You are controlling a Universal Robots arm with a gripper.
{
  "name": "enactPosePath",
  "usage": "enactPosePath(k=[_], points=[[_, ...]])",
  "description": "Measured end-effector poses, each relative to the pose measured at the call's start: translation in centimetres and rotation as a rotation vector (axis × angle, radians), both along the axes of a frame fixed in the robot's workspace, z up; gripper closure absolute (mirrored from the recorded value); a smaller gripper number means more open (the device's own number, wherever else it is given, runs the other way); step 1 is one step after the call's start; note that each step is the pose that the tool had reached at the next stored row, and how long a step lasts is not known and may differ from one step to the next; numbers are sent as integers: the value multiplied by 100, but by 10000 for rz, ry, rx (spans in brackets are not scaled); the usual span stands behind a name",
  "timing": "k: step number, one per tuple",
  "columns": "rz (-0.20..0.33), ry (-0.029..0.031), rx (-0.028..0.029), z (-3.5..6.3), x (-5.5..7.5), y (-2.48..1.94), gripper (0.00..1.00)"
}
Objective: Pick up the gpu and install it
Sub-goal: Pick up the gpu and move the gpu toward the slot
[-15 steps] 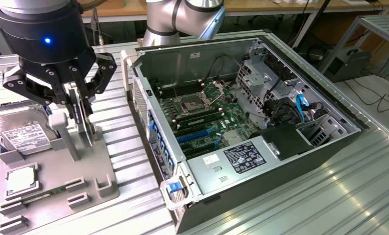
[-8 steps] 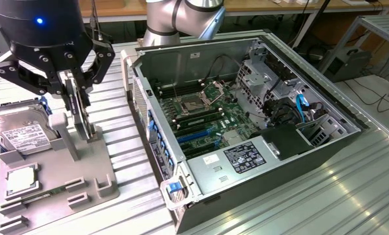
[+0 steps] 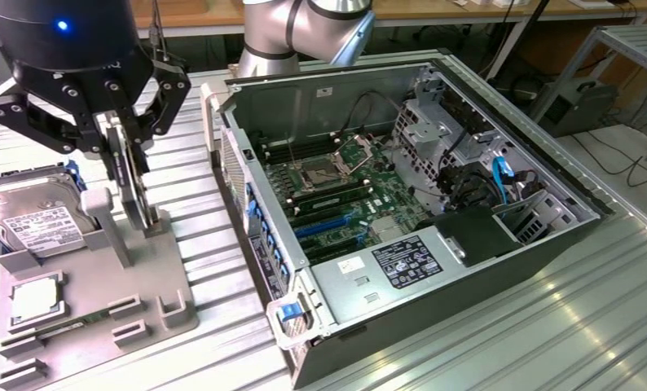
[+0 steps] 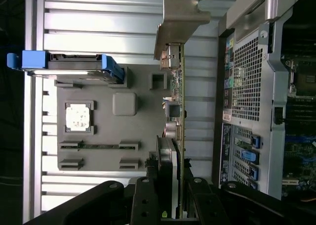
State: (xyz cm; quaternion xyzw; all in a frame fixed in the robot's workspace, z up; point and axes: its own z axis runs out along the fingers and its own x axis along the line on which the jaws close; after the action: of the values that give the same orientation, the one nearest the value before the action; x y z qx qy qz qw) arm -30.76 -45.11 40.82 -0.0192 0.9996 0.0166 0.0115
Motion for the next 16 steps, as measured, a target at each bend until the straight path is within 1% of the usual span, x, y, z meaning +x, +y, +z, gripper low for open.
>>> enactPosePath(k=[16], points=[[0,0,0,118,0,0,72]])
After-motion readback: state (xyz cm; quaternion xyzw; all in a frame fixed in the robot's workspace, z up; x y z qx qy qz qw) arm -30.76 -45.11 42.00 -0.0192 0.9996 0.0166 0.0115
